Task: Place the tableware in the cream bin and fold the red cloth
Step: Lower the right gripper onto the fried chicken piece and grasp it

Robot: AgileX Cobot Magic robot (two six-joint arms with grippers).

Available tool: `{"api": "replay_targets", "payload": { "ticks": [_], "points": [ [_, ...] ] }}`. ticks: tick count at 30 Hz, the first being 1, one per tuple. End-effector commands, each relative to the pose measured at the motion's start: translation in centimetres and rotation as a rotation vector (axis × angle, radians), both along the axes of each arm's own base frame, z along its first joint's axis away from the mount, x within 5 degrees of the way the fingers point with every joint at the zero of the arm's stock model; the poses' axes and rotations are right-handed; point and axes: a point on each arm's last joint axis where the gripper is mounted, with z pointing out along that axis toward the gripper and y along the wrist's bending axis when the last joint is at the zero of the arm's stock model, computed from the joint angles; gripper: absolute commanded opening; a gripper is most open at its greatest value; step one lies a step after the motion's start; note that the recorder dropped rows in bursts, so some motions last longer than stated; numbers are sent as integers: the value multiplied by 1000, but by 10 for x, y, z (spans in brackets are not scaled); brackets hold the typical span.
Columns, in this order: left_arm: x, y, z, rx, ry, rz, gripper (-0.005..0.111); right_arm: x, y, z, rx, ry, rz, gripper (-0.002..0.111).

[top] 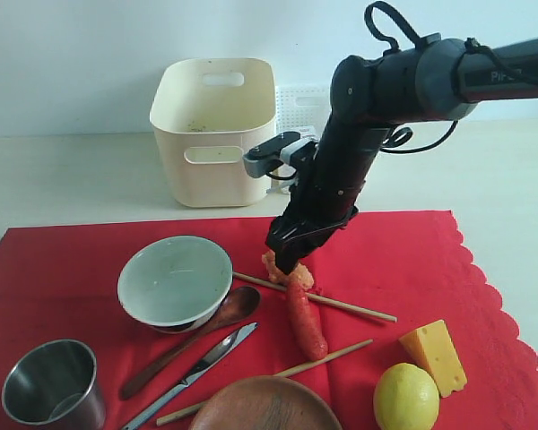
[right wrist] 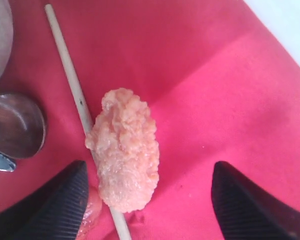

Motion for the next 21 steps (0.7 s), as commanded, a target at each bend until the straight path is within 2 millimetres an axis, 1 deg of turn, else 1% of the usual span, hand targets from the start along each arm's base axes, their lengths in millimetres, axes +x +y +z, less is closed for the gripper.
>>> {"api": "replay_targets", "payload": {
  "ticks": [1, 4, 15, 21],
  "points": [
    [0, 0, 1, 6, -12, -5, 1, 0, 2, -6, 9, 7, -12, 66],
    [0, 0, 1, 6, -12, -5, 1, 0, 3, -9, 18, 14, -21, 66],
    [0, 0, 1, 6, -12, -5, 1, 4, 8, -8, 68, -16, -39, 66],
    [0, 0, 1, 6, -12, -5, 1, 3, 10, -7, 90, -4, -48, 66]
  ]
}}
